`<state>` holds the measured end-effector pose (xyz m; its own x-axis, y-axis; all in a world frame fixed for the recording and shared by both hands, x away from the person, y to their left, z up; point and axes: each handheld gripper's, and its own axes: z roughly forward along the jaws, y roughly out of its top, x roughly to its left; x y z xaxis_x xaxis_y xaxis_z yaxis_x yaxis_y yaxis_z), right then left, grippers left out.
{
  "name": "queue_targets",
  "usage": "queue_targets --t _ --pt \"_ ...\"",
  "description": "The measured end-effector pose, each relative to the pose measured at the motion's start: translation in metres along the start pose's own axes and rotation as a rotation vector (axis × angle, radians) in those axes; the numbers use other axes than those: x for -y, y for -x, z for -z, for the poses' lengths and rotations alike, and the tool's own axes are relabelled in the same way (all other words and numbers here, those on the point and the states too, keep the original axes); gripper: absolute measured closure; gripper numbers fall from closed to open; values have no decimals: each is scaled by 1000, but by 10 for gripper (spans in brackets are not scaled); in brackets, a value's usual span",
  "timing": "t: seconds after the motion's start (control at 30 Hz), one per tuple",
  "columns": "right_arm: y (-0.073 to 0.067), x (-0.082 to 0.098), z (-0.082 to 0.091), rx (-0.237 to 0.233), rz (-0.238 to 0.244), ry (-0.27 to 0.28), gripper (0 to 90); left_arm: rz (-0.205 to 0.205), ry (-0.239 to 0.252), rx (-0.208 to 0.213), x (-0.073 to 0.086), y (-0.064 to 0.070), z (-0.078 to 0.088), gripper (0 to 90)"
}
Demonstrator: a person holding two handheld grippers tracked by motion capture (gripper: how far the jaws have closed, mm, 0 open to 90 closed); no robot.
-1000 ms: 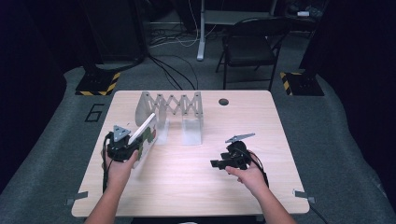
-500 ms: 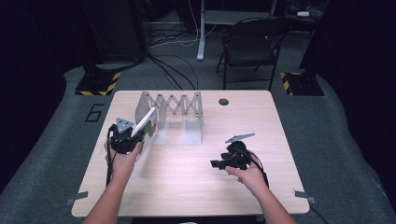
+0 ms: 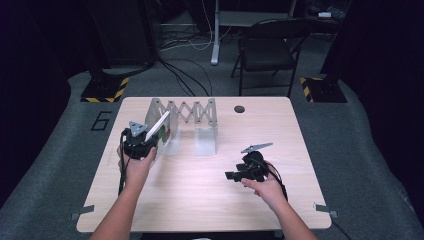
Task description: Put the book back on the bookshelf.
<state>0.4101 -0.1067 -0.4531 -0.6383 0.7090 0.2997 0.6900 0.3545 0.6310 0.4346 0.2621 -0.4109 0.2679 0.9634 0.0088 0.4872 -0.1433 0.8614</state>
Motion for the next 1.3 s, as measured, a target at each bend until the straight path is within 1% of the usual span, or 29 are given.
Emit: queue_targets --t 0.07,0.13,0.17,0.2,0.23,0.3,0.4,0.43,0.47,0.5,0.53,0.57,0.6,0.63,0.77,0.8,0.83,0.87,0.9,0.93,0.97,1.07,1.1,1.17,1.2,1.23,1.3 --pt "0 0 0 -1 -1 -2 372 11 14 -10 1 0 -2 756" --pt "0 0 0 -1 -2 -1 372 17 18 -10 2 0 -3 756" --pt "0 0 0 -2 -3 -4 372 28 15 -6 2 1 -4 756" --pt "0 0 0 1 -2 -5 372 21 14 -5 2 0 -5 756" --pt "0 0 0 2 -4 -6 372 23 7 -6 3 1 -6 756" --pt "0 0 0 4 -1 -6 372 13 2 -16 4 3 -10 756" --pt "0 0 -1 0 -1 -7 372 18 -5 -16 5 6 -12 756" --pt "0 0 -1 0 0 -7 371 19 2 -17 5 7 -13 756" --pt "1 0 -1 2 -1 -7 372 -10 -22 -13 5 6 -12 756" --pt "1 0 -1 1 -1 -7 372 -5 -10 -21 5 9 -14 756" --pt "1 1 -1 1 -1 -8 371 -20 -18 -25 5 10 -14 756" --pt "1 1 -1 0 -1 -9 372 -24 -22 -27 5 10 -15 756" --pt "1 1 -1 0 -2 -9 371 -23 -20 -25 5 11 -16 755" --pt "2 1 -1 0 -2 -9 372 -14 -22 -21 5 11 -16 756" --pt "1 1 -1 -3 -2 -10 372 -4 -20 -25 6 12 -19 755" --pt "2 1 -1 -4 2 -9 372 -16 -30 -23 6 12 -19 755" --pt "2 1 -1 -2 4 -10 371 -18 -28 -27 6 12 -20 754" --pt "1 1 -1 -4 1 -10 371 -4 -17 -31 6 13 -21 754" --pt "1 1 -1 -4 2 -10 372 -8 -24 -30 6 12 -21 754" --pt "1 1 -1 -4 2 -9 371 -9 -20 -33 7 11 -21 753" --pt "1 1 -1 -4 1 -8 371 -9 -32 -30 7 9 -20 753" --pt "1 1 -1 -3 2 -8 371 9 -22 -34 7 8 -23 751" --pt "1 1 -1 -4 1 -10 371 10 -23 -32 7 7 -23 751" --pt "1 1 -2 -4 0 -11 371 3 -41 -30 7 7 -23 750" --pt "1 1 -2 -4 0 -11 371 -4 -41 -33 8 6 -23 749" --pt "1 1 -2 -4 -1 -12 371 0 -43 -32 8 7 -24 749" --pt "1 1 -2 -3 0 -10 370 -6 -45 -34 9 6 -24 749"
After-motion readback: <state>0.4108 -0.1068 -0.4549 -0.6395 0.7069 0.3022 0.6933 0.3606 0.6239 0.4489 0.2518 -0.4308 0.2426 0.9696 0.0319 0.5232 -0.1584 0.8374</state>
